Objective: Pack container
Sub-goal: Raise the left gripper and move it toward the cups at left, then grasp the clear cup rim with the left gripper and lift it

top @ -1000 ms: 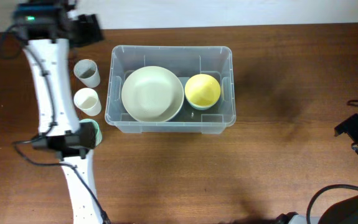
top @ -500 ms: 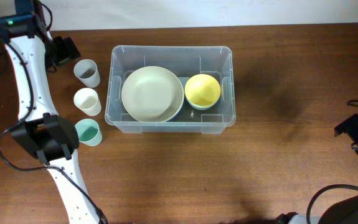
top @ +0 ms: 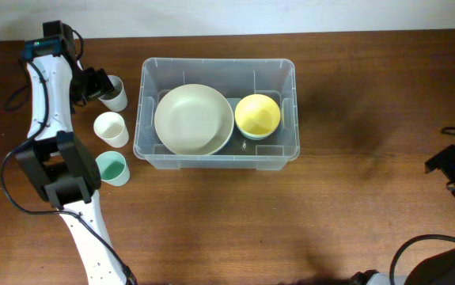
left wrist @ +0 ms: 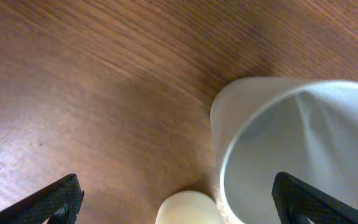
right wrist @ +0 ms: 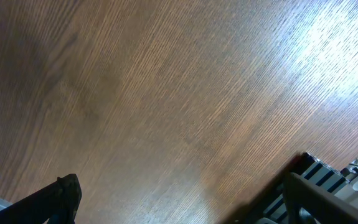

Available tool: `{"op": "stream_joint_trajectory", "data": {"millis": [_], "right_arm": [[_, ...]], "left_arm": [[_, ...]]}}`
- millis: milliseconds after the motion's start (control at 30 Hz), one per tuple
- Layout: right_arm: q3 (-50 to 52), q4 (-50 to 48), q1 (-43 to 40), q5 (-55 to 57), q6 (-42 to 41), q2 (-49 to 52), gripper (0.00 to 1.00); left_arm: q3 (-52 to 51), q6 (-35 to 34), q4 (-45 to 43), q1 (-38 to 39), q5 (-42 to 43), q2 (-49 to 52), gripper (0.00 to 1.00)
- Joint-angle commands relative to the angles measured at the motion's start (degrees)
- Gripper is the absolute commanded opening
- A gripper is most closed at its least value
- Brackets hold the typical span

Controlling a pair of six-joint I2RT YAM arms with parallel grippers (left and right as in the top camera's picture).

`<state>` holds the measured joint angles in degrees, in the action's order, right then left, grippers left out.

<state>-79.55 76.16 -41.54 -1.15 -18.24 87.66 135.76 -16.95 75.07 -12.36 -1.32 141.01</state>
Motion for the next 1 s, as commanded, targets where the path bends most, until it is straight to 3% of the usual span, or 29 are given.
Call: {"op": "stream_joint_trajectory", "data": {"millis": [0, 33, 100, 300, 367, 567, 833, 967], "right_arm": [[0.2, -0.2, -0.1, 0.1, -0.7, 0.3, 0.99], [0.2, -0.2, -0.1, 0.1, -0.7, 0.3, 0.99], [0.2, -0.2, -0.1, 0.1, -0.7, 0.3, 0.99], [0.2, -0.2, -0.1, 0.1, -0.7, 0.3, 0.99], [0.2, -0.2, -0.1, 0.1, -0.7, 0.3, 0.99], [0.2, -0.2, -0.1, 0.1, -0.7, 0.3, 0.99], [0.2, -0.2, -0.1, 0.1, -0.7, 0.3, 0.99], [0.2, -0.2, -0.1, 0.1, -0.7, 0.3, 0.99]], "left_arm": [[-2.2, -0.3, -1.9, -0.2, 0.5, -1.1, 0.99], [-2.2, -0.3, -2.2, -0.2, 0.5, -1.1, 0.99], [-2.2, -0.3, -2.7, -0.2, 0.5, -1.1, 0.89], [-2.2, -0.3, -4.2, -0.2, 0.5, -1.1, 0.11], [-2.2, -0.3, -5.1, -0.2, 0.3, -1.1, 0.01], [-0.4, -0.3, -8.2, -2.1, -1.0, -1.4, 0.01], [14.3, -0.3, -5.2, -8.2, -0.7, -7.2, 0.01], [18.9, -0.3, -3.5, -8.8, 5.6, -13.3, 0.01]]}}
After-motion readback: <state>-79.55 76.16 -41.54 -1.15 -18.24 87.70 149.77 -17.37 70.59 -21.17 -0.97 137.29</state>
